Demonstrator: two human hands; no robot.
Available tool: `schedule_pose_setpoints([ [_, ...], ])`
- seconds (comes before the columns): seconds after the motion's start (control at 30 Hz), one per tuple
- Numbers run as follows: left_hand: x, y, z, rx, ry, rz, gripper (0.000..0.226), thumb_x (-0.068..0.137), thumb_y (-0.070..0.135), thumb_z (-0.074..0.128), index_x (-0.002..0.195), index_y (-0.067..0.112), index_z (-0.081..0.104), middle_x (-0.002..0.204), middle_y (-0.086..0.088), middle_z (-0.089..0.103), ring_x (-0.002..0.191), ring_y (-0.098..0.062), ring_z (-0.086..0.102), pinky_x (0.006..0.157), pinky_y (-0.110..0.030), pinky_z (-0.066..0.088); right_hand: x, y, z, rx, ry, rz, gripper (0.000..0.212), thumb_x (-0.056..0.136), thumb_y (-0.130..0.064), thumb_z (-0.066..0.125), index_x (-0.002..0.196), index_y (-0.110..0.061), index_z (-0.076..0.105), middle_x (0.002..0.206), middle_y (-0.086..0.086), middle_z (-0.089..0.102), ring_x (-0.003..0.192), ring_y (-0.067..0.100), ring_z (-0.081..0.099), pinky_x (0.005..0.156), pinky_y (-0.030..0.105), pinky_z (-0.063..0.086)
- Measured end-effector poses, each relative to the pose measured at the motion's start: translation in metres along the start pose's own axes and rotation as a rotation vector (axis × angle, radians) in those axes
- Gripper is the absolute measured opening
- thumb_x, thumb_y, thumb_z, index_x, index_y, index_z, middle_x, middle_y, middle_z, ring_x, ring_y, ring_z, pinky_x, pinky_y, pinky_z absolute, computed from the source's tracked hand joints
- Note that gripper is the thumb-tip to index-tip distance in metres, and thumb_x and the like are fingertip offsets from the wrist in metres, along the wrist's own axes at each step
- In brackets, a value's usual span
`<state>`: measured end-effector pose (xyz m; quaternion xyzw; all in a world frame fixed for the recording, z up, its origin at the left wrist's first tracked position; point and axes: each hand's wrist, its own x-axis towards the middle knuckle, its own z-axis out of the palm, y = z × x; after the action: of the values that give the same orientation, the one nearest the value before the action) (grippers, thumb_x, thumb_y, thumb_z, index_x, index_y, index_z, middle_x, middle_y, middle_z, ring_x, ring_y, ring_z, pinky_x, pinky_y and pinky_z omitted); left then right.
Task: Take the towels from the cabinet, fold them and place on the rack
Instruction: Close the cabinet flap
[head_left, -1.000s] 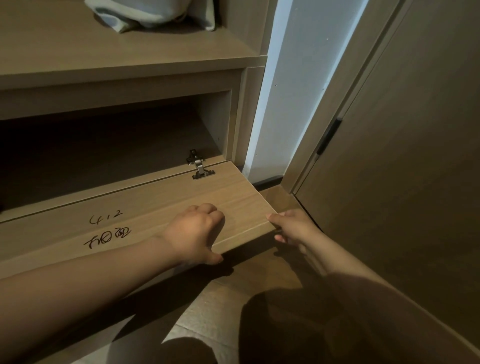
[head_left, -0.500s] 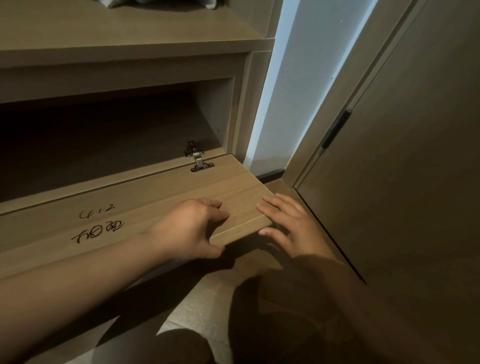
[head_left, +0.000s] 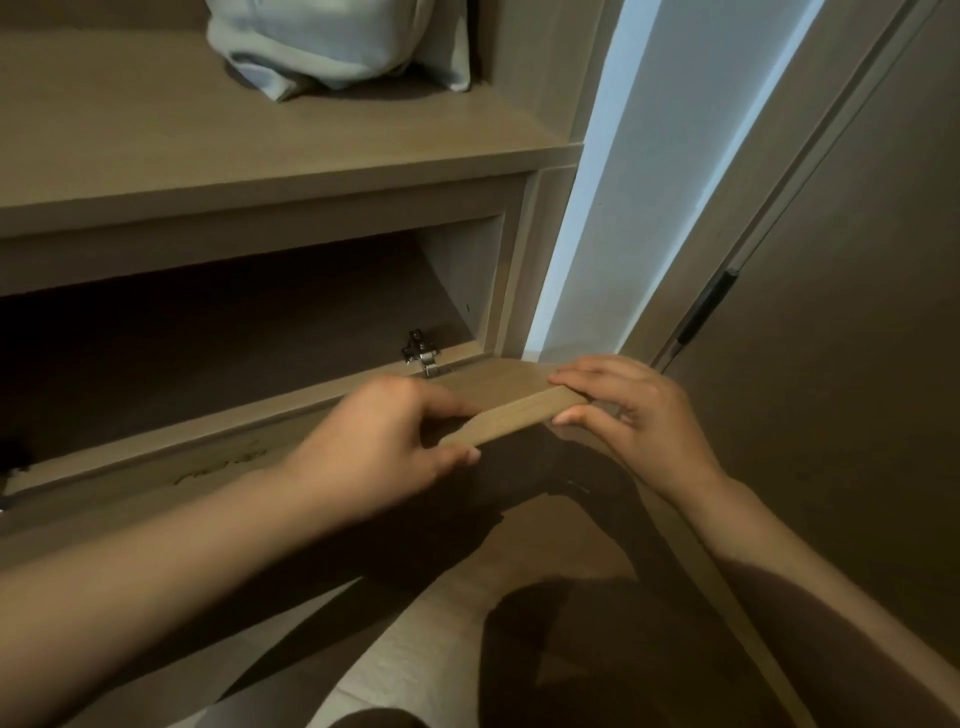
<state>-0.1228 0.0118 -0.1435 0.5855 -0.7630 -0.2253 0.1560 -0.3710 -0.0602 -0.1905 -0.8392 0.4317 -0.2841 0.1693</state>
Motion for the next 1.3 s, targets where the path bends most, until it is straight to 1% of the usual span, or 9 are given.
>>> schedule_pose_setpoints([
  [0.1,0.006,0.002,-0.025,0.011,0.114,-0.004,0.038,0.085,0.033,0.068,0.122,0.03,0.063,0.114,0.01,0.066,0.102,-0.002,0.059,0.091,-0.028,0.052,0.031,-0.01,-0.01,-0.103,0.045,-0.037,0.035,0.085,-0.044,0.063,0.115,-0.026,0.072,0.113,-0.011,0.068,0.107,0.004,0.056,0.091,0.026,0.047],
  [0.2,0.013,0.002,-0.043,0.116,0.211,0.042,0.038,0.086,0.032,0.066,0.123,0.025,0.063,0.117,0.006,0.065,0.105,-0.008,0.061,0.09,-0.033,0.053,0.058,-0.018,-0.015,-0.181,0.09,-0.064,0.042,0.084,-0.053,0.058,0.11,-0.025,0.075,0.114,-0.007,0.07,0.113,0.012,0.056,0.092,0.032,0.045],
  [0.27,0.017,-0.001,-0.054,0.239,0.293,0.118,0.043,0.084,0.031,0.068,0.125,0.02,0.062,0.124,-0.001,0.064,0.114,-0.014,0.06,0.1,-0.039,0.049,0.075,-0.021,-0.016,-0.244,0.138,-0.087,0.044,0.083,-0.054,0.06,0.112,-0.024,0.074,0.121,-0.004,0.067,0.122,0.018,0.053,0.096,0.04,0.045],
  [0.37,0.024,-0.012,-0.07,0.439,0.392,0.19,0.056,0.075,0.024,0.08,0.126,0.009,0.062,0.133,-0.013,0.059,0.128,-0.029,0.052,0.111,-0.056,0.034,0.098,-0.021,-0.014,-0.371,0.202,-0.101,0.069,0.08,-0.051,0.069,0.14,-0.022,0.051,0.144,0.001,0.05,0.139,0.022,0.038,0.109,0.039,0.031],
  [0.47,0.032,-0.025,-0.083,0.606,0.449,0.182,0.071,0.071,0.029,0.083,0.132,0.005,0.056,0.143,-0.02,0.047,0.137,-0.038,0.039,0.113,-0.062,0.023,0.12,-0.023,-0.015,-0.422,0.224,-0.112,0.093,0.075,-0.051,0.075,0.151,-0.022,0.03,0.156,0.002,0.033,0.146,0.022,0.025,0.112,0.035,0.019],
  [0.7,0.043,-0.034,-0.09,0.674,0.444,-0.042,0.096,0.076,0.057,0.069,0.15,0.009,0.031,0.153,-0.017,0.034,0.14,-0.037,0.031,0.116,-0.053,0.021,0.151,-0.029,-0.012,-0.454,0.213,-0.179,0.089,0.08,-0.043,0.075,0.151,-0.015,0.031,0.157,0.006,0.033,0.148,0.023,0.021,0.118,0.035,0.007],
  [1.03,0.053,-0.045,-0.1,0.716,0.473,-0.052,0.086,0.078,0.053,0.068,0.147,0.011,0.037,0.145,-0.014,0.044,0.13,-0.034,0.043,0.106,-0.048,0.032,0.165,-0.026,-0.005,-0.474,0.32,-0.199,0.076,0.078,-0.048,0.073,0.141,-0.012,0.049,0.135,0.01,0.054,0.131,0.027,0.046,0.121,0.046,0.007],
  [1.17,0.06,-0.049,-0.106,0.726,0.46,-0.068,0.083,0.079,0.052,0.068,0.146,0.013,0.039,0.15,-0.015,0.041,0.136,-0.034,0.04,0.107,-0.046,0.031,0.169,-0.025,-0.004,-0.469,0.347,-0.214,0.075,0.075,-0.046,0.078,0.135,-0.01,0.053,0.126,0.013,0.055,0.123,0.029,0.049,0.12,0.051,0.018],
  [1.3,0.06,-0.051,-0.106,0.699,0.486,-0.054,0.076,0.076,0.04,0.077,0.139,0.008,0.049,0.143,-0.019,0.049,0.129,-0.038,0.049,0.102,-0.048,0.038,0.173,-0.025,0.004,-0.406,0.407,-0.208,0.071,0.073,-0.042,0.081,0.13,-0.007,0.056,0.121,0.015,0.055,0.12,0.029,0.05,0.114,0.055,0.033],
])
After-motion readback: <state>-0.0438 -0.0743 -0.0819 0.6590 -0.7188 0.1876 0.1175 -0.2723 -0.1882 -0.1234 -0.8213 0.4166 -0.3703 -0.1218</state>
